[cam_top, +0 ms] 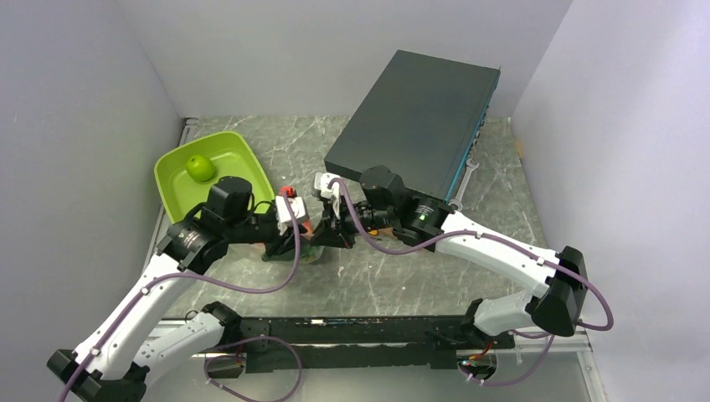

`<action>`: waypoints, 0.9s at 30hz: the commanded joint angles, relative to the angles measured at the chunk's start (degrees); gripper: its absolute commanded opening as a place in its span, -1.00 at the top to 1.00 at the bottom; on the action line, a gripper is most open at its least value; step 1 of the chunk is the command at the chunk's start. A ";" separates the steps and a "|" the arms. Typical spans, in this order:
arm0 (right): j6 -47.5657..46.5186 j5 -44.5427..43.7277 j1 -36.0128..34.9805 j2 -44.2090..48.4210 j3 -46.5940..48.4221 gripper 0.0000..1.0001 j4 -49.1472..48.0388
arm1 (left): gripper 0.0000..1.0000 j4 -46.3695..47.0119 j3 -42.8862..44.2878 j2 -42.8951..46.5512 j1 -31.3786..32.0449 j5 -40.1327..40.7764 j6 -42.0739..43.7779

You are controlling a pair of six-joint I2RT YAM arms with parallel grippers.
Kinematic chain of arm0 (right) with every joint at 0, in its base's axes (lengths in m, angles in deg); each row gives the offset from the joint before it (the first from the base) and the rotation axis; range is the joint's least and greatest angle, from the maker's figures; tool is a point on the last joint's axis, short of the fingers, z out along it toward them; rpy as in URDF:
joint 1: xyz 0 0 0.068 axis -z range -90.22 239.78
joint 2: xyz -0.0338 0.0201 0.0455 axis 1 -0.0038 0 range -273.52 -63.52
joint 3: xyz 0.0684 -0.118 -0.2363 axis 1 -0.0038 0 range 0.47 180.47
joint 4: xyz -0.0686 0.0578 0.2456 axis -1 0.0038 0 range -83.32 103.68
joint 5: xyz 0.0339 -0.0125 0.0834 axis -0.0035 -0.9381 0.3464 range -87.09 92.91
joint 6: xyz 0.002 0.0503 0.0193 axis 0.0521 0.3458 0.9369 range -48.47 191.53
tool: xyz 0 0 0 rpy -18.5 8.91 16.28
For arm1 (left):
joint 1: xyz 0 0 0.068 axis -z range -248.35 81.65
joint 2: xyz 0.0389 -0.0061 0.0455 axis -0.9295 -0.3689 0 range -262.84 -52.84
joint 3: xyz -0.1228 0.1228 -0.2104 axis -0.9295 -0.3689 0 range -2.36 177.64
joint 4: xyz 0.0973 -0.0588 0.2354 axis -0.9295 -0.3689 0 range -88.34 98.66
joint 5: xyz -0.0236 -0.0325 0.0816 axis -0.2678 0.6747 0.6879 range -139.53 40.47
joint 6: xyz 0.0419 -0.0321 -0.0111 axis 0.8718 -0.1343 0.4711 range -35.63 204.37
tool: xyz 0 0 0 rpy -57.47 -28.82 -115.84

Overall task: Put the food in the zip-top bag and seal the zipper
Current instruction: Adjust the zipper food storage bag at the center of the board.

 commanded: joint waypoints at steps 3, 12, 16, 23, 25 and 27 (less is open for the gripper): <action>0.06 0.71 0.91 1.33 1.36 1.00 -3.16 | 0.57 0.25 1.74 -0.65 0.28 4.14 -3.69; 2.54 -0.90 2.32 4.78 -6.20 0.28 -10.72 | 0.93 2.05 -1.15 2.43 0.25 3.48 -10.28; 4.75 2.34 3.79 4.44 -7.56 0.26 -12.85 | 0.94 4.72 -3.19 4.97 0.28 1.08 -12.25; 6.56 6.43 4.65 3.36 -7.98 0.48 -15.16 | 0.98 5.64 -4.52 7.93 0.24 1.18 -13.48; 7.72 7.74 4.73 3.52 -8.93 0.62 -17.08 | 0.98 5.83 -4.87 8.35 0.25 1.03 -13.93; 8.80 9.13 4.78 3.37 -9.38 0.79 -18.57 | 0.99 5.94 -5.20 8.62 0.28 0.79 -14.28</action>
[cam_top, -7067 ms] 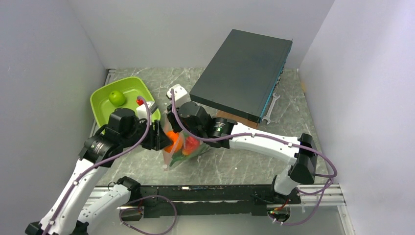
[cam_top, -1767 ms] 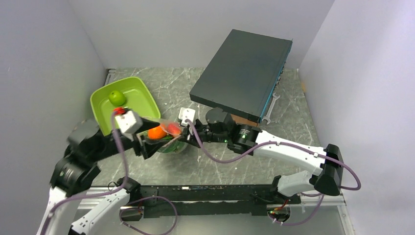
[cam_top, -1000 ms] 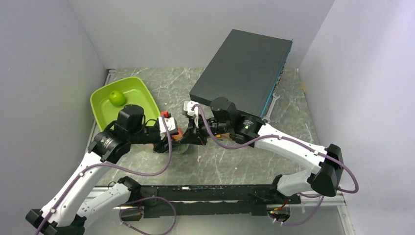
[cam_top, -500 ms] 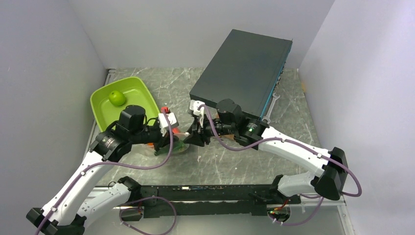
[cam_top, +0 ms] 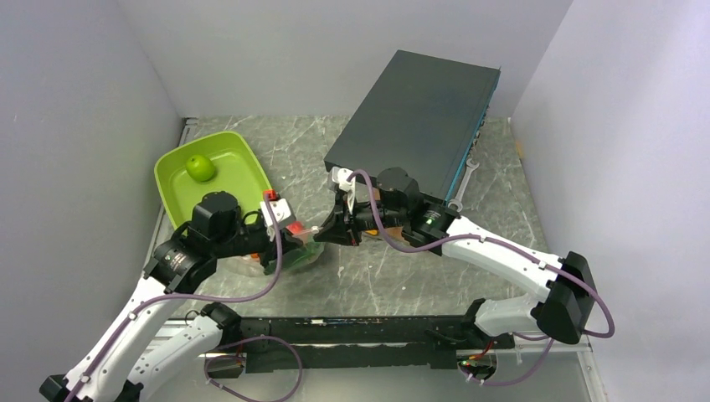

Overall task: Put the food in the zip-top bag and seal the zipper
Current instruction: Adjust the zipper food storage bag at the center of the board, then zip the zipper food storage bag at the center of the board.

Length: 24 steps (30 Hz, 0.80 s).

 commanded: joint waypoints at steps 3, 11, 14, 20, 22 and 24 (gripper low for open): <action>4.36 6.03 0.40 -0.03 -1.64 1.00 -8.82 | 0.56 3.65 -0.25 1.27 0.01 -2.37 -4.16; 4.53 6.31 0.50 -0.22 -1.06 1.00 -7.65 | -0.15 11.96 2.30 -1.26 -0.01 -8.88 -14.33; 4.63 6.78 0.53 0.14 -1.42 1.00 -8.11 | 0.01 14.21 2.91 -1.93 0.01 -9.96 -14.06; 3.97 6.45 0.57 0.96 -1.42 1.00 -7.10 | 0.31 14.21 3.77 -3.70 0.02 -12.42 -12.76; 3.78 6.44 0.48 1.16 -1.41 1.00 -6.93 | 0.41 14.55 3.42 -3.93 0.03 -12.90 -12.82; 3.83 6.56 0.57 1.14 -1.48 1.00 -6.97 | 0.49 15.33 3.03 -3.74 0.07 -13.53 -13.09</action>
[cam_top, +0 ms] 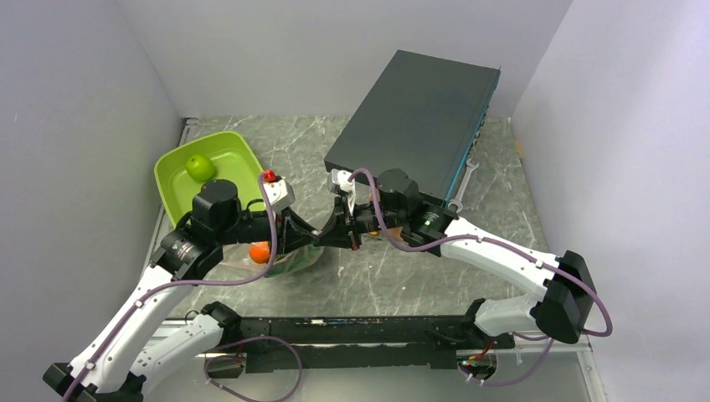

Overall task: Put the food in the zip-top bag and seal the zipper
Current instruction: Zip the zipper food storage bag at the center of the board.

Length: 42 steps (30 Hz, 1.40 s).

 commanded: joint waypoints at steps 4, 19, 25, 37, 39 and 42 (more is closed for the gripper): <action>-0.15 1.76 0.36 1.36 0.41 1.00 -3.05 | 0.54 4.70 0.34 0.56 0.07 -4.01 -1.12; 5.65 -14.45 1.37 8.88 -7.14 1.00 -5.91 | 1.00 2.20 -2.60 7.64 0.05 3.95 2.44; 8.55 -27.05 4.02 18.05 -12.17 1.00 -3.72 | 1.00 -2.34 -4.05 12.39 0.04 10.82 3.78; 9.17 -42.11 7.77 32.34 -15.81 1.00 9.12 | 1.00 -13.69 -5.12 23.69 0.07 21.73 4.49; 8.77 -42.28 7.80 33.63 -14.91 1.00 10.76 | 1.00 -13.78 -5.41 25.31 0.04 22.25 4.08; 8.51 -43.44 7.88 34.54 -13.68 1.00 12.55 | 1.00 -13.16 -5.65 26.46 0.04 22.25 4.00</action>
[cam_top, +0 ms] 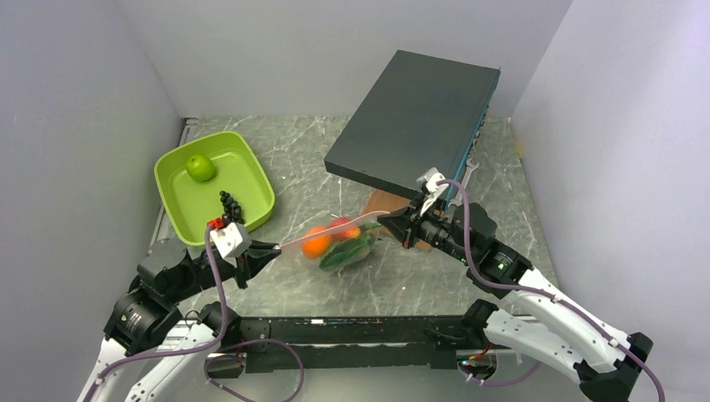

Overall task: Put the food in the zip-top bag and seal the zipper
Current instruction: Zip the zipper food storage bag at the center of the board, then place the zipper food storage bag at the center of the board.

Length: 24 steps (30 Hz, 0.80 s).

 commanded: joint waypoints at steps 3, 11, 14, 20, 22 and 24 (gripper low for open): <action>-1.09 -8.41 1.51 2.44 3.60 1.00 3.79 | 1.00 -2.48 0.21 1.45 -0.17 4.15 0.91; -2.58 -9.99 1.46 3.57 5.99 1.00 6.68 | 0.32 -0.99 1.62 -1.51 -0.13 3.65 -1.38; -3.12 -12.78 1.46 2.92 7.84 1.00 9.98 | -0.21 0.63 2.46 -3.69 -0.19 3.19 -4.98; -4.69 -22.86 1.42 5.31 12.26 1.00 17.87 | -0.52 -0.63 6.05 -6.66 -0.18 8.22 -7.51; -6.01 -26.99 1.46 6.56 14.77 1.00 21.74 | -0.53 -1.19 6.87 -6.44 -0.16 11.53 -7.95; -7.34 -31.02 1.44 7.27 17.39 1.00 25.61 | -0.54 -1.37 7.12 -5.79 -0.12 13.82 -8.47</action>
